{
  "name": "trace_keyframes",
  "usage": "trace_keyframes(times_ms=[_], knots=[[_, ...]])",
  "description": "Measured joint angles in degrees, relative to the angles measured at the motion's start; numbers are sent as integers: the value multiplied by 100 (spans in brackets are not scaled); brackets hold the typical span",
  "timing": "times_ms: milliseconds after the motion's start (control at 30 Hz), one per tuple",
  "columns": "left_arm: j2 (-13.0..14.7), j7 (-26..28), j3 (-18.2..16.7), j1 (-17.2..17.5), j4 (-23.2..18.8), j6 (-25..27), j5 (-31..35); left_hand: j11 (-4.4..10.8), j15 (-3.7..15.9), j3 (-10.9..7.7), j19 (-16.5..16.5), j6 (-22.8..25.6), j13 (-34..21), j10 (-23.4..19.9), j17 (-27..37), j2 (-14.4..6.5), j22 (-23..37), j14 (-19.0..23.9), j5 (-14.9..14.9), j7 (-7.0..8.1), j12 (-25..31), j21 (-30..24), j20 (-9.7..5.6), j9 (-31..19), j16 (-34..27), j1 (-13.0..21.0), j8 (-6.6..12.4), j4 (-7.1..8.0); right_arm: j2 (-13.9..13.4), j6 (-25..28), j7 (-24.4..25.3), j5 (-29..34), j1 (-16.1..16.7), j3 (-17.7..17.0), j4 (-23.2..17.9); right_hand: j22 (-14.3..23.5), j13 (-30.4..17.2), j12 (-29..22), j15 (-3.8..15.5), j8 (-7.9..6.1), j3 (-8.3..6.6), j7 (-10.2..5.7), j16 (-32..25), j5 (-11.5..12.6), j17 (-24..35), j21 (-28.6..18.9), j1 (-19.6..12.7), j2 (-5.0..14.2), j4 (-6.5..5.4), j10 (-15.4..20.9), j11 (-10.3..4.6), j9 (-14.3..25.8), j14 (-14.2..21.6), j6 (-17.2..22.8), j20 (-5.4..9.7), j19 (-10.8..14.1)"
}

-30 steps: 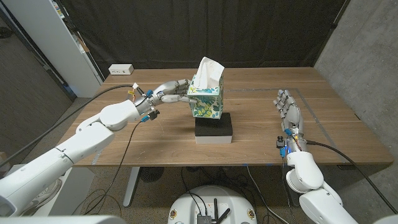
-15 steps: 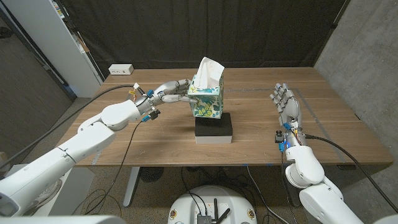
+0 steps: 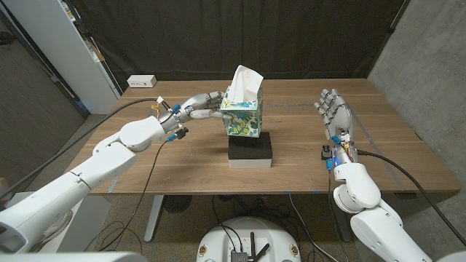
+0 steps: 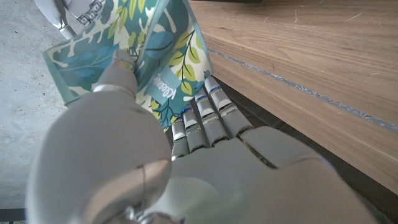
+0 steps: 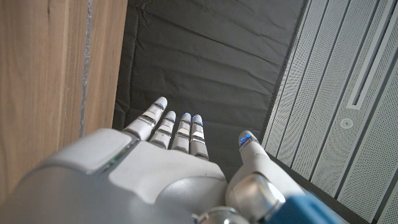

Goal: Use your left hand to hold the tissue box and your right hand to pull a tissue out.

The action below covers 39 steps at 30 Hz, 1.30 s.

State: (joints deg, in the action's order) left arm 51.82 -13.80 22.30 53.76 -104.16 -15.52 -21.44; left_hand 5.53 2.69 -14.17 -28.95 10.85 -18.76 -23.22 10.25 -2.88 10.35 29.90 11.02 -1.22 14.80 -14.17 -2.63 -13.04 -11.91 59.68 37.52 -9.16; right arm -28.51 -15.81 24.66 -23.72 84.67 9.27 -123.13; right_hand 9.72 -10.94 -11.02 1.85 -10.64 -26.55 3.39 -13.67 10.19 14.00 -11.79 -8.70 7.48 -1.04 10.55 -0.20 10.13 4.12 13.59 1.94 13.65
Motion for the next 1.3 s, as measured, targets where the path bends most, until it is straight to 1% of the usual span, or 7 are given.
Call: trace_keyframes(times_ms=[233, 300, 467, 567, 767, 900, 1300], knots=[[-17, -23, 14, -36, 22, -25, 13, 0, 0, 0, 0, 0, 0, 0, -1, 0, 0, 0, 0, 0, 0, 0, 0, 0, 6, 0, -1, 0, -75, 202, 23, -42, -44, -31, -207, 0, 0, 0, 0, 0, -24, 0, 0, 0, 0, 0, 0, 0, -24, 0, 0, 0, 0, 0, 0, 0], [-23, -27, 16, -47, 29, -36, 18, 0, 0, 1, 0, 0, 0, 0, -1, 0, 0, 0, 0, 0, 0, 0, 0, 0, 9, 0, -1, 0, -96, 278, 48, -42, -55, -39, -278, 0, 0, 0, 0, 0, -49, 0, 0, 0, 0, 0, 0, 0, -49, 0, 0, 0, 0, 0, 0, 0], [-39, -42, 25, -74, 51, -61, 25, 0, 0, 1, 0, 0, -28, 0, 0, 0, 0, 0, 0, 0, 0, 21, 0, 0, 12, 0, 23, 0, -136, 436, 101, -42, -70, -72, -416, 0, 0, 0, 0, 0, -50, 0, 0, 0, -1, 0, 0, 0, -49, 0, 0, 0, 0, 0, 0, 0], [-50, -57, 34, -93, 71, -79, 29, 0, 0, 1, 0, 0, -28, 0, 1, 0, 0, 0, 0, 0, 0, 21, 0, 0, 21, 0, 23, 0, -163, 545, 122, -57, -75, -99, -509, 0, 0, 0, -21, 0, -72, 0, 0, 0, 27, 0, 0, 0, -71, 31, 31, 0, 22, 0, 0, 0], [-76, -84, 48, -131, 109, -121, 34, -1, 1, 1, 0, 0, -27, 0, 2, 0, 0, 0, 0, 0, 0, 21, 0, 0, 27, 0, 23, 0, -206, 713, 163, -96, -86, -150, -647, 0, 0, 0, -21, 0, -96, 22, 0, 0, 27, 0, 0, 0, -95, 31, 31, 1, 21, 22, 0, 0], [-88, -91, 51, -144, 125, -141, 38, -1, 1, 2, 0, 0, -27, 1, 4, 0, 0, 1, 0, 0, 0, 26, 0, 0, 31, -1, 22, 0, -253, 898, 197, -186, -101, -214, -813, 0, 0, 0, -21, 0, -107, 21, 0, 0, 27, 0, 0, 0, -106, 31, 31, 1, 21, 22, -1, -1], [-102, -95, 53, -189, 142, -163, 61, -1, 17, -9, 0, 0, -54, 1, 3, -9, 0, 17, 0, 0, 0, 43, 0, 0, 49, -38, 22, -10, -374, 1286, 209, -414, -217, -343, -1059, 0, 0, 0, -21, 0, -135, 21, -46, 0, 53, 0, 0, 0, -134, 53, 52, 1, 21, 22, -22, 21]])
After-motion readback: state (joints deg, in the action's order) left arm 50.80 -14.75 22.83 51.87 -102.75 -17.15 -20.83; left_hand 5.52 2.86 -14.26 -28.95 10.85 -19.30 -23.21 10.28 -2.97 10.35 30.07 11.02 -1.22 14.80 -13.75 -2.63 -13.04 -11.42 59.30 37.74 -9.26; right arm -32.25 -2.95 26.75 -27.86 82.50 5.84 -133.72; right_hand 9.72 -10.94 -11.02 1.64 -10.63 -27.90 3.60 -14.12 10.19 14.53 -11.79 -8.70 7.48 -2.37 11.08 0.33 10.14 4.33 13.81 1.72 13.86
